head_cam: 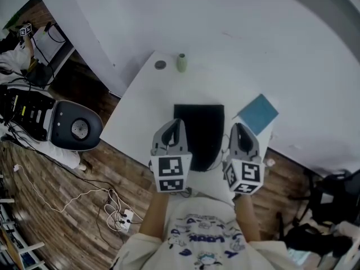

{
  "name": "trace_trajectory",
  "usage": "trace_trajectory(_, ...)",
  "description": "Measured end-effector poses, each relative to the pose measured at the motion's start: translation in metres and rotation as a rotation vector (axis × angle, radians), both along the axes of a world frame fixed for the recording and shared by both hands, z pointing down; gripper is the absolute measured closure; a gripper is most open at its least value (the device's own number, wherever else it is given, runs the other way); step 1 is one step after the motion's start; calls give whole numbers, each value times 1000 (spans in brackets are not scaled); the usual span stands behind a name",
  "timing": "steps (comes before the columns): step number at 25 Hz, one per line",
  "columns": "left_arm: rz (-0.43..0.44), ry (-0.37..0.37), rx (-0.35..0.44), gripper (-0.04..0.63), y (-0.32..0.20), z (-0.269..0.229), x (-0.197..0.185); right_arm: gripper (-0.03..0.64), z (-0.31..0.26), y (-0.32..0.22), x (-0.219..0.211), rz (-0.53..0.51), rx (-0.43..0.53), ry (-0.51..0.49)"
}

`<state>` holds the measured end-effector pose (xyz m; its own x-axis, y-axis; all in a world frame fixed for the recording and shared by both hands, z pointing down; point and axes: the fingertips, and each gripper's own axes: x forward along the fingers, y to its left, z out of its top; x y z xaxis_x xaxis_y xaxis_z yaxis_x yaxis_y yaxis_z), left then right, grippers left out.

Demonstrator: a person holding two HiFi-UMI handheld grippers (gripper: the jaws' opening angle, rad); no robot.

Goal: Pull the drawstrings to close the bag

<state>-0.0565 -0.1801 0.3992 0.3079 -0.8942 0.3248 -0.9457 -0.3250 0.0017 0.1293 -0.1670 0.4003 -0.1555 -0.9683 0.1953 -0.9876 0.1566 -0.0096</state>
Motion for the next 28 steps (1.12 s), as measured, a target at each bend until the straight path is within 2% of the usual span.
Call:
trace_trajectory(13, 11, 29, 16, 592, 19, -6, 11, 601, -1, 16, 4, 6, -32, 7)
trace_trajectory(18, 15, 24, 11, 592, 19, -7, 14, 601, -1, 14, 11, 24, -2, 7)
trace_trajectory(28, 7, 6, 3, 592, 16, -3, 12, 601, 5, 15, 15, 24, -35, 7)
